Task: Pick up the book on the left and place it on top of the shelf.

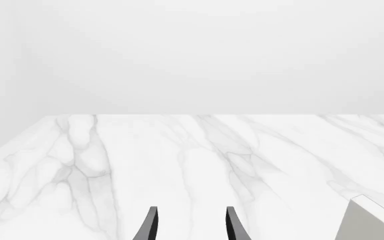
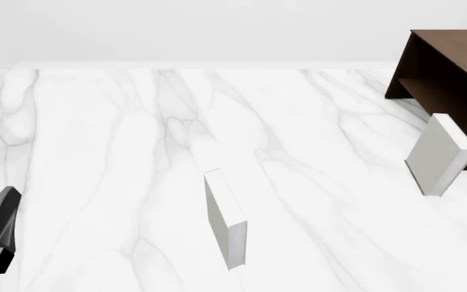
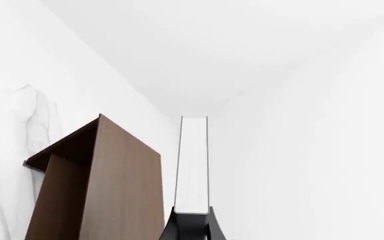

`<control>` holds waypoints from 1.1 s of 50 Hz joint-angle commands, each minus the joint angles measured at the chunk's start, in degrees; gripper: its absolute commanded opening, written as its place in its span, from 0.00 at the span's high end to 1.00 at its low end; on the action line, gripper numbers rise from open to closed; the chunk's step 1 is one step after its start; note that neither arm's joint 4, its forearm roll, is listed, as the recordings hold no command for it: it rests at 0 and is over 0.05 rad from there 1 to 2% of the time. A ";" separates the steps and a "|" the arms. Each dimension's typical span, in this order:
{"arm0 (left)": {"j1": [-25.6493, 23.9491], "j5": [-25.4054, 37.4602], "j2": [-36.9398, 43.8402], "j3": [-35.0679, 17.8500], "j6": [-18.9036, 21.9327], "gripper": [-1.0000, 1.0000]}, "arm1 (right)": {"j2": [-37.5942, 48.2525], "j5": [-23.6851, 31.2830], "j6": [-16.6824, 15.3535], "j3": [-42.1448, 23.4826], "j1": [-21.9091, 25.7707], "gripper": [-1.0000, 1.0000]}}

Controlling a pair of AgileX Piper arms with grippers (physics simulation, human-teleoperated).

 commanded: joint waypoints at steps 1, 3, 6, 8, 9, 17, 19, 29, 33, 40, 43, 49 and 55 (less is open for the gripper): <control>0.00 0.00 0.00 0.00 0.00 0.00 | 2.34 -0.99 0.51 -2.68 -0.18 1.00; 0.00 0.00 0.00 0.00 0.00 0.00 | 2.85 -0.98 0.47 -3.08 -0.22 1.00; 0.00 0.00 0.00 0.00 0.00 0.00 | 3.60 -0.78 0.46 -3.88 -0.23 1.00; 0.00 0.00 0.00 0.00 0.00 0.00 | 3.86 -0.67 0.50 -4.15 -0.27 1.00; 0.00 0.00 0.00 0.00 0.00 0.00 | 3.87 -0.67 0.50 -4.16 -0.27 1.00; 0.00 0.00 0.00 0.00 0.00 0.00 | 6.75 -0.67 0.42 -6.42 -0.50 1.00; 0.00 0.00 0.00 0.00 0.00 0.00 | 7.33 -0.63 0.32 -6.88 -0.51 1.00; 0.00 0.00 0.00 0.00 0.00 0.00 | 9.40 -0.63 -0.25 -8.80 -0.94 1.00; 0.00 0.00 0.00 0.00 0.00 0.00 | 9.84 -0.71 -0.47 -9.12 -1.21 1.00; 0.00 0.00 0.00 0.00 0.00 0.00 | 9.91 -1.19 -0.79 -8.75 -2.11 1.00; 0.00 0.00 0.00 0.00 0.00 0.00 | 10.15 -1.43 -0.32 -8.53 -2.47 1.00; 0.00 0.00 0.00 0.00 0.00 0.00 | 11.85 -1.45 -0.57 -9.90 -2.88 1.00; 0.00 0.00 0.00 0.00 0.00 0.00 | 12.98 -1.38 -0.64 -10.85 -3.26 1.00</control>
